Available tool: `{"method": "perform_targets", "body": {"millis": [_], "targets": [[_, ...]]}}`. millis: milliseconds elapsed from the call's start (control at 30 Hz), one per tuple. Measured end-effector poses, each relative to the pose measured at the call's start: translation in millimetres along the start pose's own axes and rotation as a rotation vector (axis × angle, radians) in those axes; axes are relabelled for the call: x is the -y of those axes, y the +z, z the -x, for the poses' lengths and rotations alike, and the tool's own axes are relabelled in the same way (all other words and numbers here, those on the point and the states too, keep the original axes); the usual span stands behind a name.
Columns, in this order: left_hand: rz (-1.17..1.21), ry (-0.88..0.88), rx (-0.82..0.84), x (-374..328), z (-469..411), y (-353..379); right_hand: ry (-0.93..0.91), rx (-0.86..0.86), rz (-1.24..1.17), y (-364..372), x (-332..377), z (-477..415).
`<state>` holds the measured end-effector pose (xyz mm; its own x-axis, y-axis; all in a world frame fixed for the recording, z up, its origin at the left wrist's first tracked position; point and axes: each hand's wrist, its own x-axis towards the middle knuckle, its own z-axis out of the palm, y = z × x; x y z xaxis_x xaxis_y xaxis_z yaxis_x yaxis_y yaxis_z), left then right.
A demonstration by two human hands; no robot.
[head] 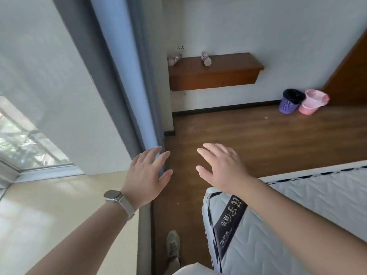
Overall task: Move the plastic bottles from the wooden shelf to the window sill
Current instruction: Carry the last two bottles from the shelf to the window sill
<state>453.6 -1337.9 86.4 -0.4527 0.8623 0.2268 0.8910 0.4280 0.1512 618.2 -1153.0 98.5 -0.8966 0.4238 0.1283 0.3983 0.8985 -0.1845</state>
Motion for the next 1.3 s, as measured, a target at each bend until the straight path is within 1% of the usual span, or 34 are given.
{"method": "perform_targets", "body": {"millis": [100, 200, 333, 433, 567, 667, 767, 933, 1133, 1300], "targets": [[0.048, 0.021, -0.018, 25.7, -43.2, 5.8, 0.07, 0.026, 0.011, -1.8, -2.6, -41.8], [0.087, 0.028, -0.045, 53.6, -81.6, 4.8, 0.086, 0.049, 0.068, -8.2, -3.8, -86.8], [0.096, 0.053, -0.081, 90.4, -130.7, 3.6, 0.104, 0.033, 0.113, -13.5, -6.7, -143.3], [0.079, 0.063, -0.058, 110.5, -161.2, 6.8, 0.146, 0.008, 0.107, -11.9, -6.9, -176.5], [0.107, 0.084, -0.013, 116.2, -189.8, 12.2, 0.187, -0.023, 0.078, -5.5, -12.6, -196.4], [0.128, 0.125, -0.019, 119.8, -213.9, 14.9, 0.228, -0.002, 0.082, -2.2, -22.5, -211.5], [0.126, 0.119, -0.012, 125.9, -238.6, 20.7, 0.259, -0.017, 0.06, 2.2, -34.7, -229.1], [0.095, 0.139, -0.012, 127.9, -278.0, 37.3, 0.269, 0.043, 0.052, 15.9, -57.8, -259.3], [0.068, 0.069, 0.054, 138.7, -344.2, 61.1, 0.259, 0.077, 0.018, 34.4, -99.5, -324.4], [0.008, 0.066, 0.074, 140.4, -418.5, 80.3, 0.254, 0.099, -0.03, 45.1, -145.8, -388.4]]}}
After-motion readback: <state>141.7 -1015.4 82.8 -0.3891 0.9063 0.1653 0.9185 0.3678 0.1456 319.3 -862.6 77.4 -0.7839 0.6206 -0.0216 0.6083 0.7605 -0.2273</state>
